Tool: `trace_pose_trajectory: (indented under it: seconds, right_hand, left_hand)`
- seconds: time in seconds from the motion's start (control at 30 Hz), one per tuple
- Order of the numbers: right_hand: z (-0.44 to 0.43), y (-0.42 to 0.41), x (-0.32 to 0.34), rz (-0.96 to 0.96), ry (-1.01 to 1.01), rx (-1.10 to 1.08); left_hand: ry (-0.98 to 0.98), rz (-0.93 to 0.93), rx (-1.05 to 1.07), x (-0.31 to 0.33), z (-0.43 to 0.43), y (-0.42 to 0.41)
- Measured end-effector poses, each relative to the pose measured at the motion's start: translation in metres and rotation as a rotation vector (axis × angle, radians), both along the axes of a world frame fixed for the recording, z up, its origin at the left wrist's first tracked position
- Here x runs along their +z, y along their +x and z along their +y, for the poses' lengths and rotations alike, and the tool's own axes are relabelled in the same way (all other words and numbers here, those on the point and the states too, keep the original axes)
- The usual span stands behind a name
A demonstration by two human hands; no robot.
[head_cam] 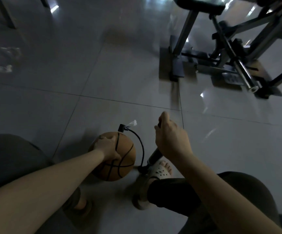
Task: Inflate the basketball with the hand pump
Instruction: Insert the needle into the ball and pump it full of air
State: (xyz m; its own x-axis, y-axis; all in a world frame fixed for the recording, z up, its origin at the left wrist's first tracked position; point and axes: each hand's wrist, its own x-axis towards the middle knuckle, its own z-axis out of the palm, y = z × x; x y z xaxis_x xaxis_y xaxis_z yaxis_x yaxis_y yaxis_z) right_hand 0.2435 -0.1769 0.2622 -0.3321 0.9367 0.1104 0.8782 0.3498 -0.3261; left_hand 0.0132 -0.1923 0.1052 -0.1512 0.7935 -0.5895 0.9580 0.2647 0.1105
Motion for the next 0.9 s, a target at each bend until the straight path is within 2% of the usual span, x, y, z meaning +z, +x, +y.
trace_pose_trajectory:
  seconds: [0.27,0.63,0.9]
  right_hand:
    - [-0.001,-0.002,-0.063,-0.064,-0.018,0.034]
    - [0.008,0.004,-0.142,-0.074,-0.159,0.033]
    - [0.008,-0.006,-0.147,-0.110,-0.187,0.050]
  left_hand:
    - [-0.002,0.131,-0.017,-0.008,-0.002,0.018]
    - [0.112,0.097,-0.026,-0.019,0.003,0.028]
    - [0.059,0.097,-0.011,-0.022,0.002,0.017]
